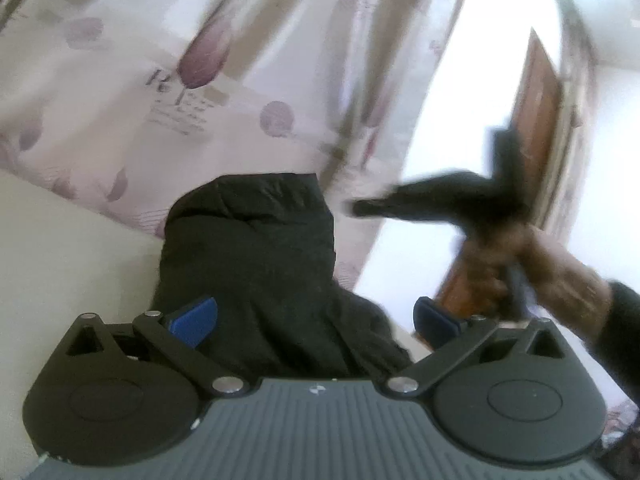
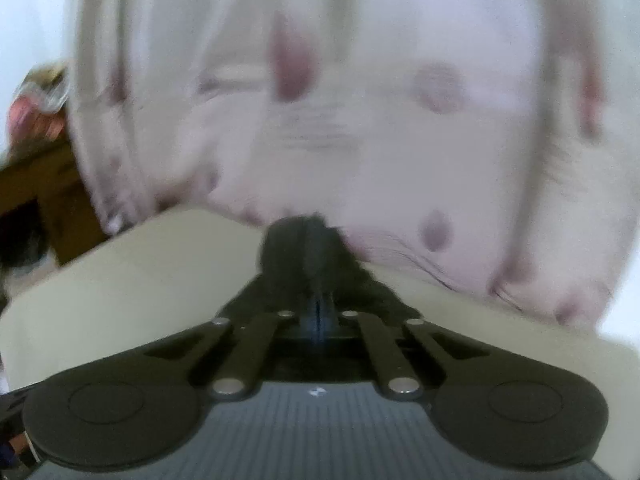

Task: Fold large clothes

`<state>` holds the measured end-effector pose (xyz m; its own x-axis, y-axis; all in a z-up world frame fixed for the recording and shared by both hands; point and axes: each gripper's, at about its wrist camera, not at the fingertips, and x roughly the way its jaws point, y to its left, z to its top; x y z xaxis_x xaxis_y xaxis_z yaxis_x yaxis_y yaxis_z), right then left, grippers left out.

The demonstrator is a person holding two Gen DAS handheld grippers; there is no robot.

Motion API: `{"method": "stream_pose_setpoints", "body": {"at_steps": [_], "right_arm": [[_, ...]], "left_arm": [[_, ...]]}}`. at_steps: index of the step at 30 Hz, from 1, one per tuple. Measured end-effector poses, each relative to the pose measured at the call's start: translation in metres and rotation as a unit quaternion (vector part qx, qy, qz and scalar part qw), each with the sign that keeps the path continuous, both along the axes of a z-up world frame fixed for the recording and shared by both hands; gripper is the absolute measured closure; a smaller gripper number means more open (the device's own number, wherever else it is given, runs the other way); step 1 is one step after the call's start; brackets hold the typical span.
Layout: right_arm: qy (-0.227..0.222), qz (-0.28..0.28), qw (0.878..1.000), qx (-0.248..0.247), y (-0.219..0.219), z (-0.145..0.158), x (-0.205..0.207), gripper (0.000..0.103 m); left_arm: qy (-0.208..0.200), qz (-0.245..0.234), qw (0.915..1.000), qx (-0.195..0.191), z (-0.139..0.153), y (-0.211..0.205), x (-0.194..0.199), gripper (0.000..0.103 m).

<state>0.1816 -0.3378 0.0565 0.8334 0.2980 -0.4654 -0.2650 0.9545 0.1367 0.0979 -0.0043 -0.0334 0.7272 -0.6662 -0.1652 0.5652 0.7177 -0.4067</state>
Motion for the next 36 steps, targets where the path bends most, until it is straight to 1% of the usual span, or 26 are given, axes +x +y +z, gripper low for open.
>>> {"method": "stream_pose_setpoints", "body": {"at_steps": [2,3,5,6,8,9,10,12,13,14,15,17,18,20,22,23,24,25,26,27,28,30,33,34,36], "right_arm": [[-0.005,-0.031,0.999,0.038,-0.032,-0.008,-0.012,0.103],[-0.002,-0.045,0.997,0.058,-0.048,-0.015,-0.021,0.103],[0.001,-0.064,0.996,0.068,-0.063,-0.029,-0.036,0.102],[0.006,-0.063,0.994,0.085,-0.069,-0.033,-0.043,0.102],[0.048,-0.02,0.989,0.142,-0.062,-0.037,-0.049,0.102],[0.053,-0.021,0.987,0.147,-0.057,-0.034,-0.05,0.101],[0.054,-0.016,0.988,0.145,-0.046,-0.031,-0.049,0.097],[0.064,0.015,0.985,0.157,-0.031,-0.023,-0.035,0.079],[0.07,0.023,0.983,0.169,-0.02,-0.02,-0.024,0.047],[0.073,0.031,0.982,0.172,-0.012,-0.017,-0.012,0.01],[0.072,0.043,0.984,0.16,0.007,-0.013,0.0,0.005],[0.073,0.05,0.99,0.111,0.032,-0.007,0.029,0.005],[0.083,0.061,0.991,0.084,0.05,-0.006,0.043,0.005],[0.116,0.087,0.989,0.038,0.08,-0.011,0.072,0.005],[0.131,0.082,0.987,-0.043,0.119,-0.02,0.096,0.006],[0.14,0.084,0.984,-0.075,0.132,-0.029,0.106,0.025],[0.153,0.092,0.98,-0.093,0.147,-0.037,0.109,0.057],[0.165,0.111,0.975,-0.103,0.162,-0.044,0.107,0.083],[0.146,0.121,0.973,-0.132,0.175,-0.045,0.099,0.088],[0.127,0.13,0.971,-0.158,0.182,-0.042,0.094,0.09],[0.113,0.131,0.973,-0.154,0.18,-0.033,0.091,0.093],[0.089,0.118,0.98,-0.132,0.168,-0.015,0.076,0.094],[0.057,0.086,0.988,-0.115,0.127,0.005,0.055,0.094],[0.047,0.073,0.991,-0.106,0.112,0.009,0.045,0.094],[0.039,0.05,0.995,-0.08,0.085,0.011,0.039,0.094]], "left_arm": [[0.012,0.002,0.9999,0.008,0.0,-0.009,0.009,0.0],[0.016,-0.005,0.9998,0.01,-0.001,-0.014,0.013,0.0],[0.017,0.001,0.9991,0.04,-0.004,-0.024,0.022,0.0],[0.02,-0.001,0.999,0.04,-0.007,-0.025,0.026,0.0],[0.031,-0.009,0.9992,0.022,-0.015,-0.022,0.03,0.0],[0.037,-0.009,0.9991,0.019,-0.018,-0.021,0.032,0.0],[0.04,-0.011,0.999,0.015,-0.02,-0.02,0.033,0.0],[0.039,-0.011,0.9991,0.013,-0.024,-0.02,0.03,0.0],[0.038,-0.011,0.9991,0.014,-0.025,-0.02,0.029,0.0],[0.036,-0.014,0.9991,0.016,-0.026,-0.021,0.027,0.0],[0.034,-0.016,0.9991,0.019,-0.026,-0.022,0.026,0.0],[0.031,-0.02,0.9991,0.021,-0.027,-0.023,0.028,0.0],[0.031,-0.023,0.999,0.021,-0.029,-0.023,0.028,0.0],[0.03,-0.028,0.9989,0.023,-0.028,-0.024,0.033,0.0],[0.029,-0.032,0.9989,0.019,-0.03,-0.024,0.037,0.0],[0.026,-0.033,0.9988,0.024,-0.03,-0.024,0.037,0.0],[0.023,-0.033,0.9987,0.033,-0.03,-0.025,0.036,0.0],[0.023,-0.03,0.9987,0.036,-0.029,-0.023,0.035,0.0],[0.025,-0.03,0.9989,0.029,-0.028,-0.019,0.034,0.0],[0.028,-0.03,0.999,0.016,-0.026,-0.013,0.032,0.0],[0.028,-0.028,0.9992,0.004,-0.024,-0.007,0.03,0.0],[0.02,-0.022,0.9995,-0.006,-0.017,0.001,0.024,0.0],[0.003,-0.018,0.9998,0.008,-0.005,0.0,0.016,0.0],[0.003,-0.013,0.9998,0.011,-0.003,-0.002,0.016,0.0],[0.015,-0.004,0.9998,0.012,0.0,-0.005,0.021,0.0]]}}
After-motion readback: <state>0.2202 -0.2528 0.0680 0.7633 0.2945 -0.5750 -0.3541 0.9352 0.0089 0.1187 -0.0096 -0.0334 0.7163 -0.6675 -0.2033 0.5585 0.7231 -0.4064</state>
